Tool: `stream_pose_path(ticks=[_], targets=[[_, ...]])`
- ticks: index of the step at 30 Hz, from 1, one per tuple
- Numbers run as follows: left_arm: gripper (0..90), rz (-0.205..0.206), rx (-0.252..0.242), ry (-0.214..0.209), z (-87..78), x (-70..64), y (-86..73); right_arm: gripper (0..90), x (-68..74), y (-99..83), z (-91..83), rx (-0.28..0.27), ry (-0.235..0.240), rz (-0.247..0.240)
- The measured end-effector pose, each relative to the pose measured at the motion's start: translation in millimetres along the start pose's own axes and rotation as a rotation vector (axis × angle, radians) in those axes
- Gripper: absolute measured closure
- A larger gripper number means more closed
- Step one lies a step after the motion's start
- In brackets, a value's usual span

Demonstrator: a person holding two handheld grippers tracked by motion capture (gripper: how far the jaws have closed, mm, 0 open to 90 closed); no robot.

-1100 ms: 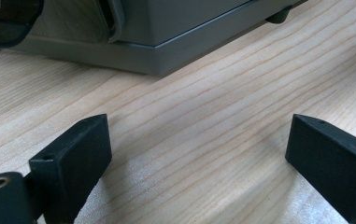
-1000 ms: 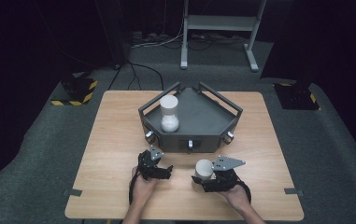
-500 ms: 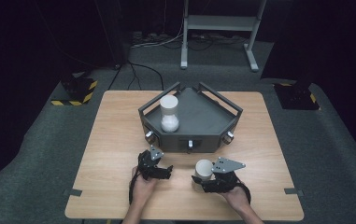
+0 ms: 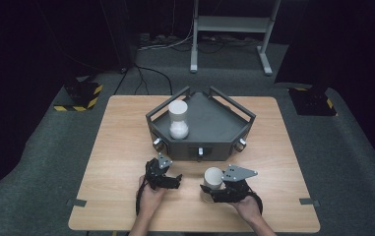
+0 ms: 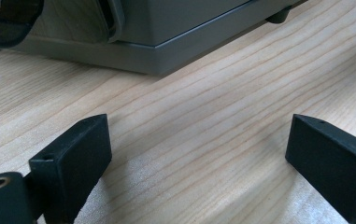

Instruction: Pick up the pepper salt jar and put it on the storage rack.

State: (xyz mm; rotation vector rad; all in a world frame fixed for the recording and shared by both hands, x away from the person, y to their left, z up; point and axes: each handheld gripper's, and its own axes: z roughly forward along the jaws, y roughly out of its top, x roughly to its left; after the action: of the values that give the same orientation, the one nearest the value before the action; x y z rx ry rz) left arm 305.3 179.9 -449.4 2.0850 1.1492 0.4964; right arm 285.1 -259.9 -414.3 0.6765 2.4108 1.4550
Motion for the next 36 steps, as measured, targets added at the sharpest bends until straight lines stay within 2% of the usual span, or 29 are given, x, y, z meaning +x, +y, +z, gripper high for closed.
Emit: stream_pose_path(ticks=[12,19,29,36], targets=[[7.1,-0.002,0.000,-0.001,0.0,0.0,-0.1,34.7,-0.9,17.3,-15.3,0.001,-0.009,-0.036],[7.1,0.000,0.000,0.000,0.0,0.0,0.0,34.6,-6.0,22.9,-21.3,0.000,-0.013,-0.019],[7.1,0.000,0.000,0.000,0.0,0.0,0.0,34.6,-10.5,31.7,-30.4,0.000,-0.038,-0.020],[7.2,-0.002,0.000,-0.001,0.0,0.0,0.0,34.6,-17.3,44.0,-43.3,-0.024,-0.062,-0.016]])
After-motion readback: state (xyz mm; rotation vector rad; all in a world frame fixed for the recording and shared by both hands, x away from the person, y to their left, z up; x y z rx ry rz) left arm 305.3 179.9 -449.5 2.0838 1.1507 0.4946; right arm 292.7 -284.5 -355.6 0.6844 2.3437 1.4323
